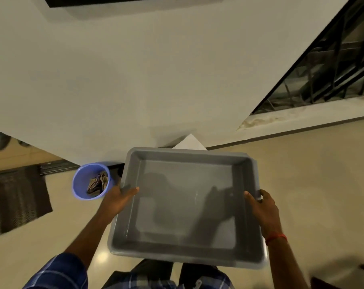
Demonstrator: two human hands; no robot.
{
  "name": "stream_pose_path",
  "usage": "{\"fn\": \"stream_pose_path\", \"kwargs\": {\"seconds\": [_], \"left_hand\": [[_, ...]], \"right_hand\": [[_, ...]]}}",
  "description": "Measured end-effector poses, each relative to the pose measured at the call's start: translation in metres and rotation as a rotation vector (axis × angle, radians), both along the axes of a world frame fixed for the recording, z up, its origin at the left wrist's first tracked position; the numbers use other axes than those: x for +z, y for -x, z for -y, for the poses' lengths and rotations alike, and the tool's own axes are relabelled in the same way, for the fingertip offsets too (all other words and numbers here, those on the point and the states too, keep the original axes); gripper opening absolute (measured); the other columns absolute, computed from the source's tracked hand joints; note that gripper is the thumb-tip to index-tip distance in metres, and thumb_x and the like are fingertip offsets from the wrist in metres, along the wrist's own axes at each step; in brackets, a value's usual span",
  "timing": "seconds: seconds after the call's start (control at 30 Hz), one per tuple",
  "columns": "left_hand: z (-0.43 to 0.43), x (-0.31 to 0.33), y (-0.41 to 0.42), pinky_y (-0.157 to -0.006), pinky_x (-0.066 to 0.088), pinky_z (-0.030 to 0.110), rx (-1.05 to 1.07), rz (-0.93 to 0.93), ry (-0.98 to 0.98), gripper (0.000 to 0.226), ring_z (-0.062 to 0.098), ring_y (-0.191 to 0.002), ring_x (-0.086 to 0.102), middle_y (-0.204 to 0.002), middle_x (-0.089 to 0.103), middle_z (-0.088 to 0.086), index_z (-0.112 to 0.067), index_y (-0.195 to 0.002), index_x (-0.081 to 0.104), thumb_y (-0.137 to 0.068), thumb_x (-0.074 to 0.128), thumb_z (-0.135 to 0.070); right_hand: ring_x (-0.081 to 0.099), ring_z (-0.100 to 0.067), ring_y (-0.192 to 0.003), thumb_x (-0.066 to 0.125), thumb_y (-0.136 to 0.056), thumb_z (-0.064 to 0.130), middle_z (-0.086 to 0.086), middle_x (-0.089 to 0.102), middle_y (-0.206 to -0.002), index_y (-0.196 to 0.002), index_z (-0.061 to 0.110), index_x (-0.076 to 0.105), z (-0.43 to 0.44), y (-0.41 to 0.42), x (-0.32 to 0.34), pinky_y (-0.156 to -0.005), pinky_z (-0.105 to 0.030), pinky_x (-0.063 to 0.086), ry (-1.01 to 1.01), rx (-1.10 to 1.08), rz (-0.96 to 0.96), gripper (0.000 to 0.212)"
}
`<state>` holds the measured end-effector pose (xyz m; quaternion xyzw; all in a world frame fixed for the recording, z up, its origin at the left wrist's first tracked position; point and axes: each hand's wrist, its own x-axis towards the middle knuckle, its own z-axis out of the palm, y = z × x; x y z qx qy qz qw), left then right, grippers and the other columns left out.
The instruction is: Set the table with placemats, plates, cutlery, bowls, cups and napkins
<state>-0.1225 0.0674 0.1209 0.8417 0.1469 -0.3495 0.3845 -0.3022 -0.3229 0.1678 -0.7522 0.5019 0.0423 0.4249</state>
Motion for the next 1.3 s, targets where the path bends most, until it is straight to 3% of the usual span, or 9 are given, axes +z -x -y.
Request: {"fn": "stream_pose_path", "kwargs": {"seconds": [0.13,0.27,0.5,0.67,0.83,0.93,1.1,1.2,1.3], "left_hand": [[0.004,-0.014,-0.017,-0.084,0.055,0.044,0.083,-0.015,-0.031,0.044,0.034,-0.086,0.069,-0.084,0.071,0.013,-0.007,-0.104,0.067,-0.088,0.076,-0.047],[0.008,-0.027,-0.025,-0.095,0.057,0.049,0.160,-0.002,0.026,0.040,0.030,-0.098,0.072,-0.100,0.075,0.008,-0.013,-0.112,0.067,-0.088,0.077,-0.044],[0.019,-0.083,-0.058,-0.089,0.060,0.050,0.227,-0.039,0.031,0.089,0.024,-0.096,0.073,-0.105,0.075,0.004,-0.018,-0.125,0.063,-0.061,0.079,-0.078],[0.035,-0.114,-0.073,-0.092,0.059,0.050,0.293,-0.022,0.033,0.081,0.023,-0.096,0.073,-0.103,0.076,0.003,-0.017,-0.121,0.066,-0.065,0.077,-0.074],[0.024,-0.165,-0.081,-0.093,0.058,0.050,0.319,-0.030,0.011,0.111,0.023,-0.097,0.072,-0.105,0.075,0.001,-0.022,-0.122,0.063,-0.041,0.069,-0.098],[0.031,-0.163,-0.083,-0.091,0.059,0.051,0.345,-0.038,-0.031,0.104,0.025,-0.095,0.072,-0.103,0.074,0.004,-0.020,-0.120,0.061,-0.047,0.070,-0.094],[0.040,-0.160,-0.079,-0.075,0.056,0.036,0.375,-0.006,-0.086,0.063,0.025,-0.093,0.069,-0.104,0.071,0.007,-0.011,-0.125,0.059,-0.084,0.073,-0.058],[0.041,-0.166,-0.075,-0.079,0.057,0.039,0.367,0.036,-0.090,0.062,0.027,-0.096,0.069,-0.111,0.070,0.009,-0.010,-0.129,0.056,-0.087,0.073,-0.053],[0.046,-0.161,-0.071,-0.091,0.057,0.047,0.314,0.153,-0.090,0.078,0.030,-0.118,0.062,-0.134,0.059,0.009,-0.016,-0.140,0.046,-0.081,0.078,-0.054]], "right_hand": [[0.062,-0.034,-0.104,0.069,-0.091,0.045,-0.016,0.065,-0.123,-0.135,0.010,0.053,0.016,-0.043,-0.019,-0.090,-0.042,0.053,-0.017,0.070,-0.014,0.058],[0.064,-0.031,-0.099,0.069,-0.091,0.046,-0.015,0.066,-0.119,-0.132,0.013,0.053,0.031,-0.080,-0.035,-0.087,-0.043,0.055,-0.044,0.126,-0.007,0.055],[0.062,-0.029,-0.099,0.070,-0.092,0.038,-0.015,0.064,-0.121,-0.132,0.012,0.051,0.049,-0.149,-0.085,-0.089,-0.045,0.056,-0.089,0.157,-0.018,0.051],[0.061,-0.037,-0.112,0.072,-0.091,0.034,-0.017,0.062,-0.128,-0.135,0.008,0.047,0.052,-0.184,-0.119,-0.095,-0.045,0.052,-0.089,0.111,-0.029,0.057],[0.060,-0.038,-0.115,0.071,-0.093,0.029,-0.017,0.060,-0.130,-0.138,0.007,0.045,0.055,-0.204,-0.150,-0.092,-0.039,0.049,-0.123,0.143,-0.035,0.056],[0.061,-0.035,-0.110,0.070,-0.094,0.028,-0.018,0.061,-0.129,-0.136,0.007,0.045,0.059,-0.210,-0.165,-0.088,-0.038,0.049,-0.144,0.194,-0.048,0.054],[0.058,-0.025,-0.096,0.069,-0.094,0.030,-0.015,0.062,-0.122,-0.131,0.009,0.049,0.062,-0.214,-0.180,-0.075,-0.030,0.048,-0.116,0.244,-0.036,0.047],[0.060,-0.025,-0.096,0.070,-0.093,0.030,-0.011,0.061,-0.119,-0.131,0.011,0.048,0.063,-0.210,-0.185,-0.068,-0.026,0.050,-0.101,0.294,-0.026,0.048],[0.064,-0.031,-0.105,0.075,-0.087,0.039,-0.010,0.063,-0.122,-0.131,0.018,0.046,0.062,-0.205,-0.185,-0.087,-0.048,0.057,0.002,0.357,-0.029,0.058]]}}
